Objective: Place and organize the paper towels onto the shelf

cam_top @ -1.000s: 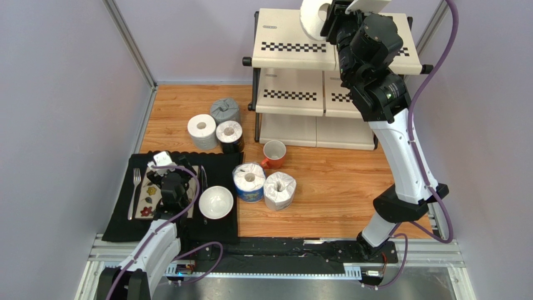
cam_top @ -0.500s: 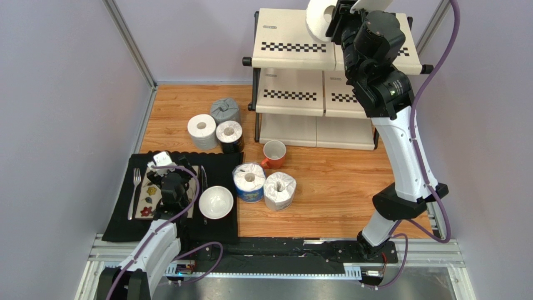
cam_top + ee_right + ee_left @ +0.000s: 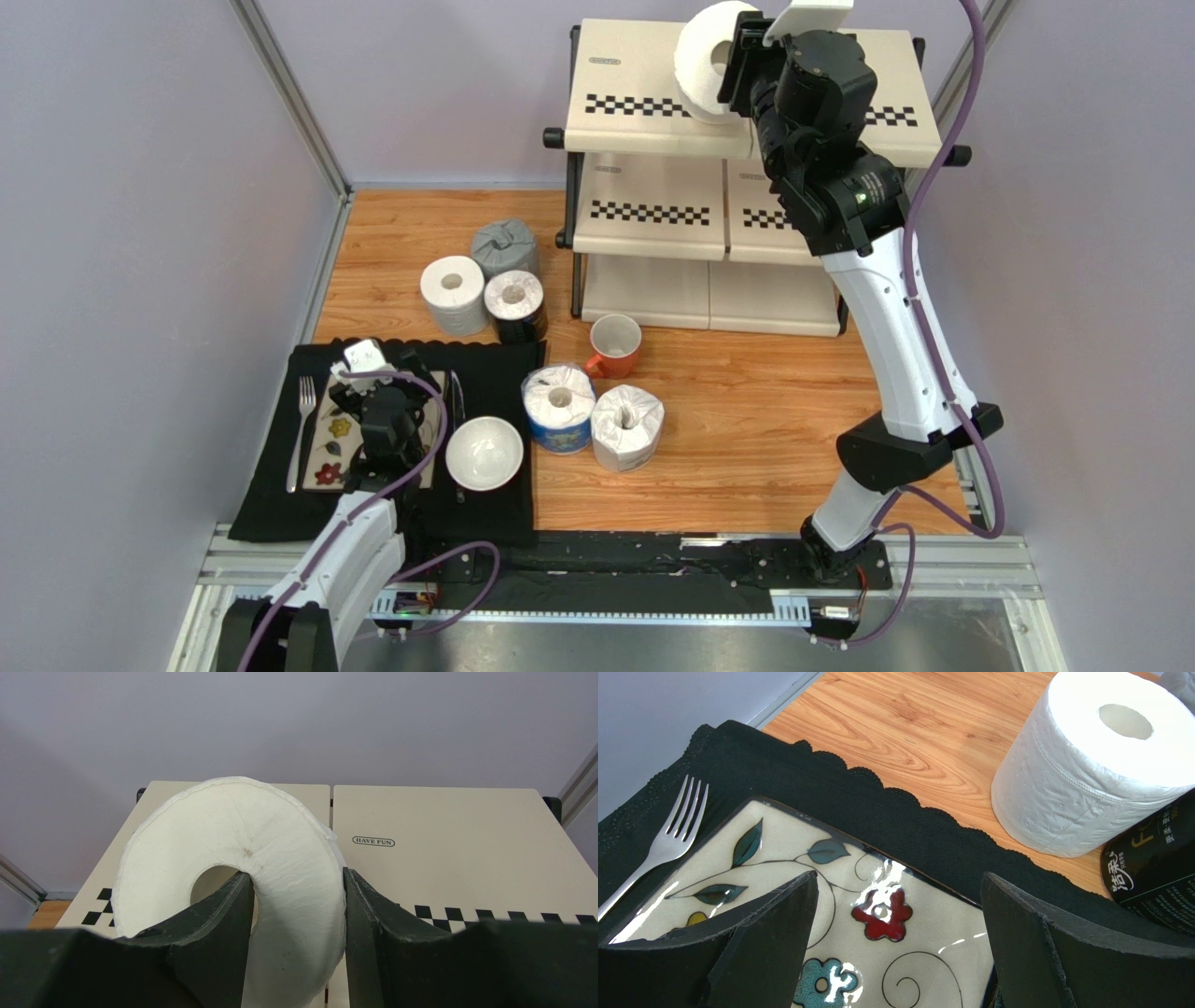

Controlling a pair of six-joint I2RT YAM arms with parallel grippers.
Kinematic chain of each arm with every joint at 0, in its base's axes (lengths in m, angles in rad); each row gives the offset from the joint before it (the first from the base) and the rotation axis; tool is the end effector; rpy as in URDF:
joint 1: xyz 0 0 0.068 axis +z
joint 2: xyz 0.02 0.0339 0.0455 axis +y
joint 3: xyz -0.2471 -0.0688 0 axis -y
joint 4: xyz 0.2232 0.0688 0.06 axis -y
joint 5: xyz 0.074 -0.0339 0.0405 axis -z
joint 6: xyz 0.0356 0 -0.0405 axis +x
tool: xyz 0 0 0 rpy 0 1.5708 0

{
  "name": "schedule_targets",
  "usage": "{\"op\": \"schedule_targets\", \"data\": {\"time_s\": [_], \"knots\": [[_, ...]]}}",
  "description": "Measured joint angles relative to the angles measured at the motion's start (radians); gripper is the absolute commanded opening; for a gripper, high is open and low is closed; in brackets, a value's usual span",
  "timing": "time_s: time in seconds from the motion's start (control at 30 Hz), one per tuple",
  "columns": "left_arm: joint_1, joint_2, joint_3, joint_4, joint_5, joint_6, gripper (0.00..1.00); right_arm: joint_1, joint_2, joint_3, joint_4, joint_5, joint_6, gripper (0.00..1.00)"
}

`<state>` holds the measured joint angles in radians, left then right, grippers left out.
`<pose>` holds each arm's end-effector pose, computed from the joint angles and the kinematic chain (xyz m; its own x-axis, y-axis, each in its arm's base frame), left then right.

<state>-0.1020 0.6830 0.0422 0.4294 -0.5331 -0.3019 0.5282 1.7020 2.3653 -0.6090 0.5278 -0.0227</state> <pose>0.1465 0.0032 0.1621 -0.0784 -0.2494 -0.9652 -0.4503 0.8727 -0.1889 0.2646 0.1336 0.5489 0.0469 0.0047 -0.9989 0.0000 1.0000 0.0047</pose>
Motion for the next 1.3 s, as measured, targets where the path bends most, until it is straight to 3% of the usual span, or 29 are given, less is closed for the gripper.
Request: {"op": "schedule_targets", "data": {"time_s": [0.2,0.37,0.57,0.8,1.3], "knots": [[0.0,0.001,0.0,-0.001,-0.001,0.0,0.94,-0.008,-0.004,-0.016,0.007,-0.024,0.019,0.19],[0.0,0.005,0.0,-0.002,-0.001,-0.001,0.94,-0.015,-0.004,-0.018,0.007,-0.032,0.035,0.27],[0.0,0.006,0.0,-0.002,-0.002,-0.003,0.94,-0.024,-0.01,-0.027,0.008,-0.045,0.051,0.48],[0.0,0.006,0.0,-0.003,-0.004,-0.003,0.94,-0.047,-0.01,-0.028,0.011,-0.074,0.072,0.63],[0.0,0.023,0.0,-0.003,-0.004,-0.003,0.94,-0.093,0.012,-0.02,0.047,-0.138,0.11,0.65]]}}
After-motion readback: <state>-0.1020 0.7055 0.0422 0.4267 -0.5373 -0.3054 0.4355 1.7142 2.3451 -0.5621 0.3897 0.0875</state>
